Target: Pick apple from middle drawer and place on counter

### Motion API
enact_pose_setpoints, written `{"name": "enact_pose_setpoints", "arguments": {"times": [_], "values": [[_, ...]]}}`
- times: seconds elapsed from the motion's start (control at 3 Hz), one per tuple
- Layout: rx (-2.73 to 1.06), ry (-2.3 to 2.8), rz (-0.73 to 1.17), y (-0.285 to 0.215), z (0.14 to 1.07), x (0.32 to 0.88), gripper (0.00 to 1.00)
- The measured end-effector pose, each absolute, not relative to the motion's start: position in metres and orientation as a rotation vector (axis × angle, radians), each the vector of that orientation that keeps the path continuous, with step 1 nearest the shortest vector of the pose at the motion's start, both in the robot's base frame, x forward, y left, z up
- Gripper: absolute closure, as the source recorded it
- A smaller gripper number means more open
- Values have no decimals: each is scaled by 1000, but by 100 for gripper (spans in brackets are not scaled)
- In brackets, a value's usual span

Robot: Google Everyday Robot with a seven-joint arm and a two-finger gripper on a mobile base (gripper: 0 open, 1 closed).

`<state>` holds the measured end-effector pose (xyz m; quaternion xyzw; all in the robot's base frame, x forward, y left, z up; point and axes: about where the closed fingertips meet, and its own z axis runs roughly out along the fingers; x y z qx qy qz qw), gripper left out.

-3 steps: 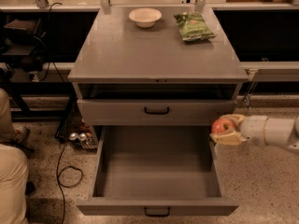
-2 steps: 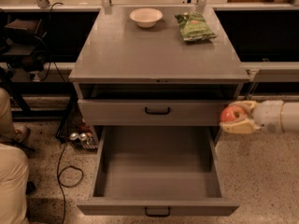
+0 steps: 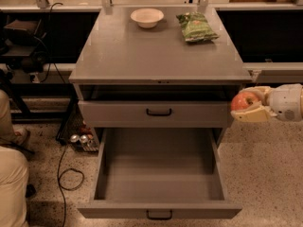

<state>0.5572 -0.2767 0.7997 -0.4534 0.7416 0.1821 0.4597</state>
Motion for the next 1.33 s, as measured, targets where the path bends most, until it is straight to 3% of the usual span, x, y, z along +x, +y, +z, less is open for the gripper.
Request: {"name": "enact_pose_setpoints", "arguments": {"times": [1.33], "values": [[-1140,1890,302,-262,892,625,100]]}}
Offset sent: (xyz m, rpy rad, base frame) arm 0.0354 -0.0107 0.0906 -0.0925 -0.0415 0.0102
